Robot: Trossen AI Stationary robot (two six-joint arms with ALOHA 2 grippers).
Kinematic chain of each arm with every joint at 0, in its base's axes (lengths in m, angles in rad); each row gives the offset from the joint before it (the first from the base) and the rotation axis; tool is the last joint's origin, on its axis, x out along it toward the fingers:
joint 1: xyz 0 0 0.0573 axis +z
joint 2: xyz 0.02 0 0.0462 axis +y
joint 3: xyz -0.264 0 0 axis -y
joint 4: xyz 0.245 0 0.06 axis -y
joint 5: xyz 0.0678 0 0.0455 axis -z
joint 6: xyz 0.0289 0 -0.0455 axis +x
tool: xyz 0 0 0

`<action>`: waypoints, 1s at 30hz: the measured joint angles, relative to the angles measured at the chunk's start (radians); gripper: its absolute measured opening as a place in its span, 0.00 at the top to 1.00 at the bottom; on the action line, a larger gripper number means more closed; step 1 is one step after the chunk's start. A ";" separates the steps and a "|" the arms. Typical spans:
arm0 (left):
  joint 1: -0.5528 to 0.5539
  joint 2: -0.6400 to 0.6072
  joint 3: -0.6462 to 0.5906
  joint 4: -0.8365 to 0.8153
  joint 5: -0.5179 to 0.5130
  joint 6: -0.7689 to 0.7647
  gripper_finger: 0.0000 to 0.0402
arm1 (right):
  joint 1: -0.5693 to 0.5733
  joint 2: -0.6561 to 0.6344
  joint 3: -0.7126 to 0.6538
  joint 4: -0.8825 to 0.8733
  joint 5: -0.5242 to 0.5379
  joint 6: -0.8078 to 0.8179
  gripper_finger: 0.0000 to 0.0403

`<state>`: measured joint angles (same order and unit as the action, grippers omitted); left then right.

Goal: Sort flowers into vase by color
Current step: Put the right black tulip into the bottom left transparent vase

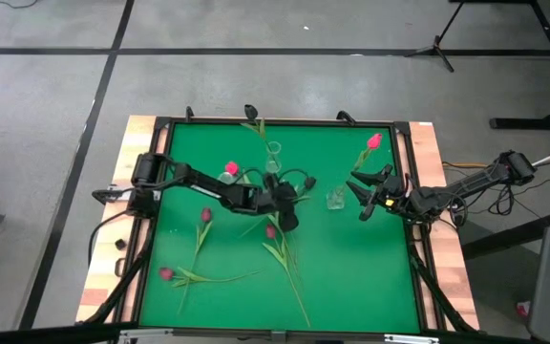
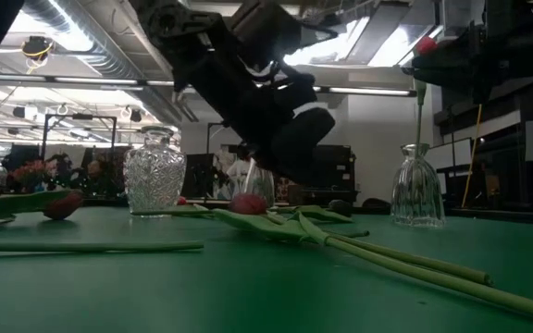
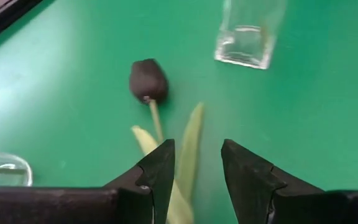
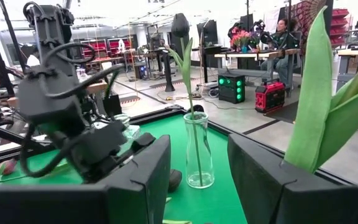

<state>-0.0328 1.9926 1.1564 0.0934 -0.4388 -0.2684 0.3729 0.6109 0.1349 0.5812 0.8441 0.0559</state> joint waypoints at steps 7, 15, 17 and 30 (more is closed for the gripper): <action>0.021 0.000 0.000 -0.037 0.051 -0.044 0.67 | 0.000 0.000 0.000 0.000 0.000 0.000 0.61; 0.017 0.000 0.000 -0.039 0.056 -0.062 0.67 | 0.000 0.000 0.000 -0.001 0.000 0.000 0.61; 0.018 0.000 0.000 -0.040 0.049 -0.062 0.67 | 0.000 0.000 0.000 -0.001 0.000 0.000 0.61; 0.016 0.046 0.000 -0.054 0.040 -0.070 0.67 | 0.000 0.000 0.000 -0.003 0.000 0.000 0.61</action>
<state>-0.0169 2.0387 1.1559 0.0396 -0.3984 -0.3386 0.3729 0.6109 0.1349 0.5786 0.8436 0.0561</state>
